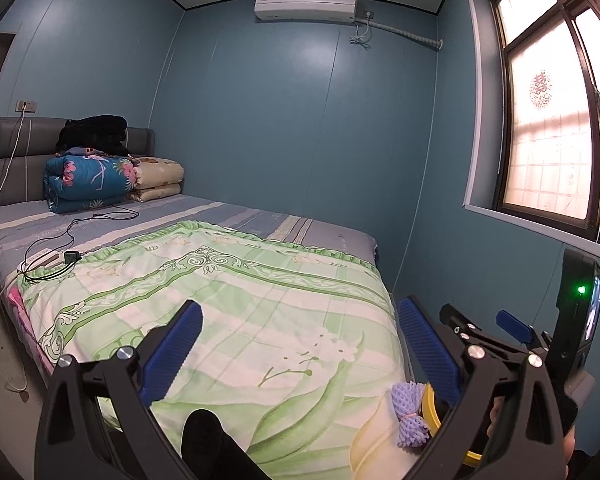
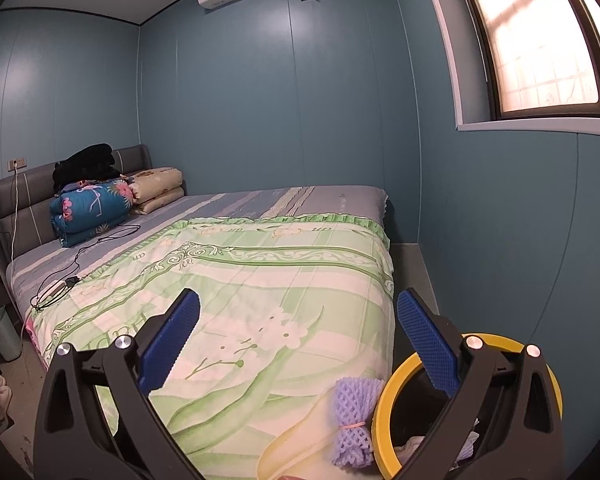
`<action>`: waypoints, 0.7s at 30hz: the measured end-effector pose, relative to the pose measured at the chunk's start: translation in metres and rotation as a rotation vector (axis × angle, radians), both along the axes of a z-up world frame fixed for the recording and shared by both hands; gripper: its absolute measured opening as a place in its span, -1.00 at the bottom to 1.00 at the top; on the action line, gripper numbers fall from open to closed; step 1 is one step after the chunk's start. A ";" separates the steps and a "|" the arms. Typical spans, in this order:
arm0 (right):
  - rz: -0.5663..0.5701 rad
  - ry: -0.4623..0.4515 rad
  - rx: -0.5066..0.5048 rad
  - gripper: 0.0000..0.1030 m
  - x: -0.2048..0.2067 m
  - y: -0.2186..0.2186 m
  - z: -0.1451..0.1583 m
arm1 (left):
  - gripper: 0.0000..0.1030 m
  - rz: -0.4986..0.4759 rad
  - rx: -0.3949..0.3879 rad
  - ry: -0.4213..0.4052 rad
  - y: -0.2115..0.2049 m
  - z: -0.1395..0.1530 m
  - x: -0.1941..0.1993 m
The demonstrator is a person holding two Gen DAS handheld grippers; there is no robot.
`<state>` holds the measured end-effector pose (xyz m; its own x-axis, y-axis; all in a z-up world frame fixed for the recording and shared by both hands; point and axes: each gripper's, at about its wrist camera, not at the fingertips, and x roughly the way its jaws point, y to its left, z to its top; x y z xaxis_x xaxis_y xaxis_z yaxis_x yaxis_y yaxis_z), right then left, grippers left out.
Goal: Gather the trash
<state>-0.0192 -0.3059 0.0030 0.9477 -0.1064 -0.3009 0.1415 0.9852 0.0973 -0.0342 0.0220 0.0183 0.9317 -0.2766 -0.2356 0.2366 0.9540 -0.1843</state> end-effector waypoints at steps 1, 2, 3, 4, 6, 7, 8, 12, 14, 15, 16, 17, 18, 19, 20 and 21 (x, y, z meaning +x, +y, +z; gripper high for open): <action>0.000 0.001 0.000 0.84 0.000 0.000 0.000 | 0.84 0.000 0.000 0.000 0.000 -0.001 0.000; 0.001 0.001 0.000 0.84 0.000 0.000 0.000 | 0.84 -0.001 -0.002 0.000 0.000 -0.001 -0.001; 0.000 0.002 0.000 0.84 0.000 0.000 0.000 | 0.84 -0.003 -0.004 0.001 0.000 -0.001 -0.001; 0.001 0.003 -0.001 0.84 0.001 0.000 0.000 | 0.84 -0.003 -0.003 0.002 0.001 -0.001 0.000; 0.002 0.006 -0.001 0.84 0.001 0.001 -0.001 | 0.84 -0.004 -0.001 0.002 0.000 -0.002 0.000; 0.000 0.006 -0.002 0.84 0.001 0.001 -0.001 | 0.84 -0.004 -0.002 0.002 0.000 -0.002 0.000; 0.000 0.005 -0.001 0.84 0.001 0.001 -0.001 | 0.84 -0.005 -0.002 0.001 0.000 -0.002 -0.001; -0.001 0.007 0.001 0.84 0.001 0.001 -0.002 | 0.84 -0.004 -0.002 0.002 0.001 -0.003 -0.001; 0.000 0.010 0.003 0.84 0.001 0.002 -0.002 | 0.84 -0.006 -0.005 0.006 0.002 -0.003 0.000; 0.001 0.011 0.004 0.84 0.002 0.002 -0.003 | 0.84 -0.005 -0.007 0.008 0.002 -0.004 0.000; 0.000 0.012 0.003 0.84 0.002 0.002 -0.003 | 0.84 -0.006 -0.007 0.009 0.002 -0.004 0.000; 0.000 0.013 0.003 0.84 0.002 0.002 -0.003 | 0.84 -0.009 -0.007 0.010 0.001 -0.005 0.001; 0.000 0.013 0.004 0.84 0.002 0.002 -0.003 | 0.84 -0.011 -0.006 0.011 0.001 -0.005 0.001; 0.001 0.015 0.004 0.84 0.002 0.002 -0.004 | 0.84 -0.011 -0.005 0.012 0.001 -0.006 0.001; 0.003 0.018 0.006 0.84 0.003 0.002 -0.004 | 0.84 -0.013 -0.004 0.012 0.000 -0.006 0.001; 0.007 0.021 0.008 0.84 0.003 0.002 -0.005 | 0.84 -0.013 -0.003 0.013 0.000 -0.006 0.001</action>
<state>-0.0159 -0.3041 -0.0021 0.9420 -0.0977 -0.3211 0.1370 0.9853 0.1020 -0.0332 0.0217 0.0118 0.9248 -0.2894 -0.2468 0.2466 0.9503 -0.1903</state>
